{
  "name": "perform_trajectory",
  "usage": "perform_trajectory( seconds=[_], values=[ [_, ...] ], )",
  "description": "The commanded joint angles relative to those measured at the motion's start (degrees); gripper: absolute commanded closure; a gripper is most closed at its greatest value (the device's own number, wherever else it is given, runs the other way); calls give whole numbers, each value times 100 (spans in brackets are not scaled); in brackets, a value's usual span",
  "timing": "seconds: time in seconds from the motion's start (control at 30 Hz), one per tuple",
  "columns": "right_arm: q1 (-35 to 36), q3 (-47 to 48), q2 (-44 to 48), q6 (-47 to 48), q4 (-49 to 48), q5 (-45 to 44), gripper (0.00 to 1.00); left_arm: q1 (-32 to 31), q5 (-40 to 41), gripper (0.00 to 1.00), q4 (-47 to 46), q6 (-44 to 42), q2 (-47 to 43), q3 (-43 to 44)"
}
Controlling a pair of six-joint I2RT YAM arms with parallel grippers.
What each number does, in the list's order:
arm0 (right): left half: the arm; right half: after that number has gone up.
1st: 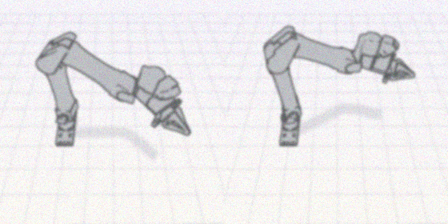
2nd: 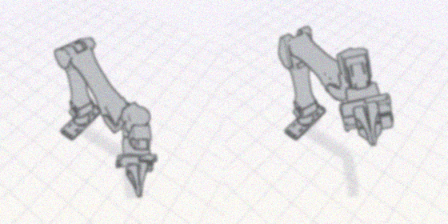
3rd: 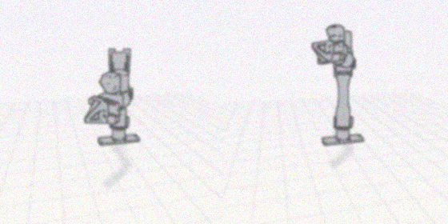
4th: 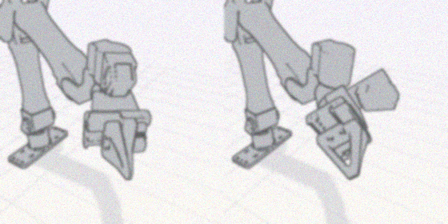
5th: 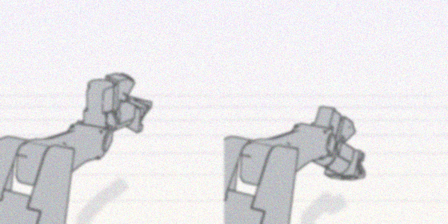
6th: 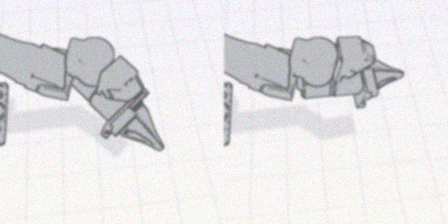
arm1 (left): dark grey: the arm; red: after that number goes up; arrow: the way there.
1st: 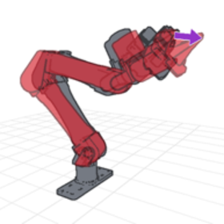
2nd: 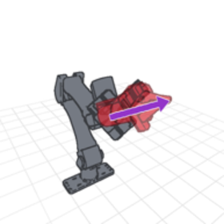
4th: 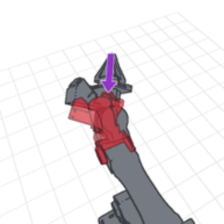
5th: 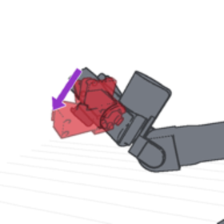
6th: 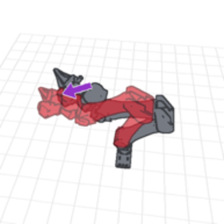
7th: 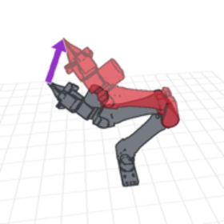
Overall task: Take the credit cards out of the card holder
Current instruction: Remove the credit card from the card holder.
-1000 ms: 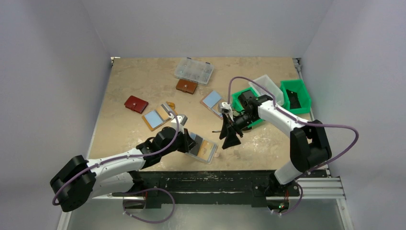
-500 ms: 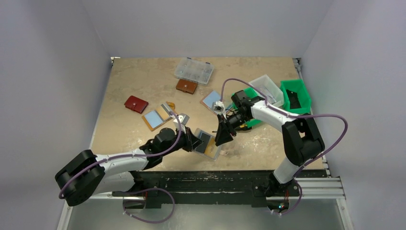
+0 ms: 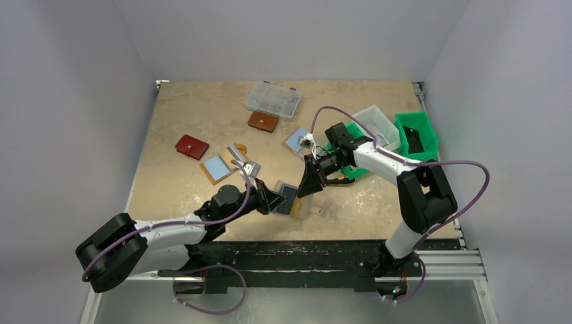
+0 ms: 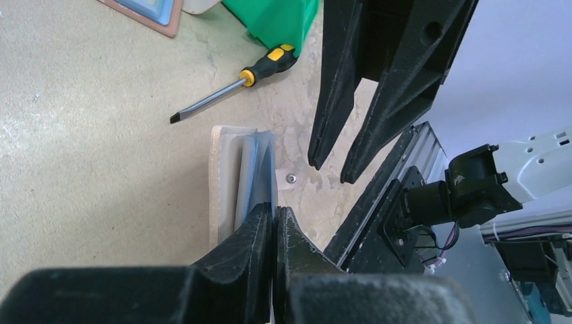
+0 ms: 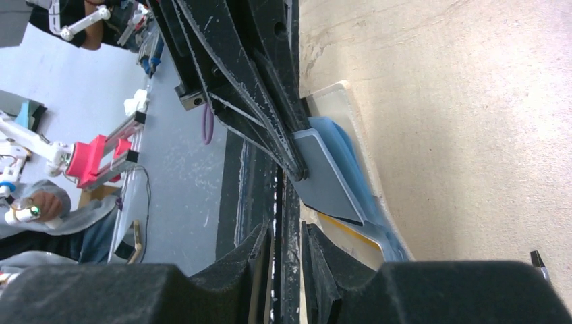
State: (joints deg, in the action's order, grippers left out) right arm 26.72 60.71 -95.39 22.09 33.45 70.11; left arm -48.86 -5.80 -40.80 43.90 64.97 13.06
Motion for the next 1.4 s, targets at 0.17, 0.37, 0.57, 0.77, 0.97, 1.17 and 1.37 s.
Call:
perform_trajectory(
  seconds=[0.17,0.37,0.57,0.77,0.97,1.17,1.37],
  values=[
    [-27,-198,-34,-1096,-900,52,76,26,355,100,-879,367,-476,-268],
    [-27,-243,-117,-1340,-1077,91,77,26,421,100,-1306,578,-470,-435],
    [-27,-277,-192,-1502,-1211,252,77,25,288,100,-1697,710,-265,-453],
    [-28,-279,-278,-1614,-1280,331,75,24,238,100,-1940,767,-140,-453],
    [-35,-279,-298,-1698,-1341,531,74,17,229,100,-1992,798,-116,-462],
    [-27,-271,-286,-1707,-1358,657,74,17,192,100,-2102,844,-21,-463],
    [-27,-270,-295,-1725,-1371,804,74,8,116,100,-2352,927,166,-461]
  ],
)
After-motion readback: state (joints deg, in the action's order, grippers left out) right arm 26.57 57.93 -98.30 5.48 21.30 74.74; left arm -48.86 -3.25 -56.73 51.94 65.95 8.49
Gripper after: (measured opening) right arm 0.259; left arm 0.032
